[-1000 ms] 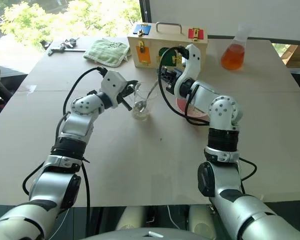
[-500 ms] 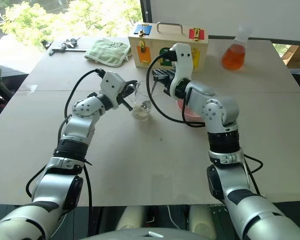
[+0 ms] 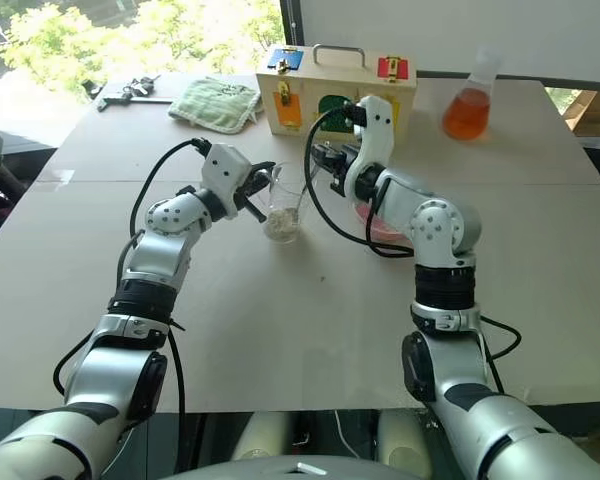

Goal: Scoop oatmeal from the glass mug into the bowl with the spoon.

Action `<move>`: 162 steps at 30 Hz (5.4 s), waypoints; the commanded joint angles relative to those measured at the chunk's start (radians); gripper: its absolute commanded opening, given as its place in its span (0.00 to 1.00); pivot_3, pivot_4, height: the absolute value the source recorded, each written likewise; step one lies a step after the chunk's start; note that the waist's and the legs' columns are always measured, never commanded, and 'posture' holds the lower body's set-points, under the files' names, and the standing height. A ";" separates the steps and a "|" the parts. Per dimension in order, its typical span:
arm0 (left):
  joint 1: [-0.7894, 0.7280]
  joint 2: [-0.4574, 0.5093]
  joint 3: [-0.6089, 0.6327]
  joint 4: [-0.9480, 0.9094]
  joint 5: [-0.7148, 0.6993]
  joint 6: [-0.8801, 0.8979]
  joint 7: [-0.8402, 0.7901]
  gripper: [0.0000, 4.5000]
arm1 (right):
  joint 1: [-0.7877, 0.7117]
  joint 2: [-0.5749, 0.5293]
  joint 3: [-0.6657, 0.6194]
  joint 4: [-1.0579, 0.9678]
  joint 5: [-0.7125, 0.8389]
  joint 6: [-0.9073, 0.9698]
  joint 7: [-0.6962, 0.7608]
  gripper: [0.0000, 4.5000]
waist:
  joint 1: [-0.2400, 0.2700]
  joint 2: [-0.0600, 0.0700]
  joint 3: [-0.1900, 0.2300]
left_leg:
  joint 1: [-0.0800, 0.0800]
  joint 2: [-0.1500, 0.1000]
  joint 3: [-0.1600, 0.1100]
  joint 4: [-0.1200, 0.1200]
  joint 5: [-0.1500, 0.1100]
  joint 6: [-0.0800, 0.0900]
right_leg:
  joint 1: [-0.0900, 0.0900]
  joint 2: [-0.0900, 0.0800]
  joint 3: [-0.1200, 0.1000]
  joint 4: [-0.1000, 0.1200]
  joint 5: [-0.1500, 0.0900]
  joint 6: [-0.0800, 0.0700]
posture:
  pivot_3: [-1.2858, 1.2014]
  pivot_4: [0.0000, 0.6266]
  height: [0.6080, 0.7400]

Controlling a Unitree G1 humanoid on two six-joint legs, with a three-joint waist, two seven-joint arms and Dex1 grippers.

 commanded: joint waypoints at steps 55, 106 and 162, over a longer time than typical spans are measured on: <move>0.013 -0.010 0.007 -0.015 -0.008 -0.023 0.009 0.01 | -0.070 0.029 -0.193 0.045 0.166 0.017 -0.151 0.00 | 0.002 0.000 0.000 | 0.000 0.000 0.000 0.001 0.000 0.000 | 0.001 0.000 0.000 0.001 0.000 0.000 | 0.52 0.24 1.00; -0.009 -0.151 0.123 0.112 -0.099 -0.265 0.145 0.01 | -0.024 -0.071 -0.295 0.084 0.636 -0.138 -0.549 0.00 | 0.002 0.000 -0.001 | 0.001 0.001 0.000 0.001 0.001 0.000 | 0.000 0.000 0.002 0.003 0.000 0.000 | 0.52 0.24 1.00; -0.108 -0.211 0.087 0.375 -0.037 -0.468 0.234 0.01 | 0.153 -0.564 -0.034 -0.102 0.382 -0.229 -0.287 0.00 | 0.004 0.000 -0.001 | 0.000 0.000 0.001 0.000 0.000 0.000 | 0.000 0.000 0.001 0.000 0.000 0.000 | 0.52 0.24 1.00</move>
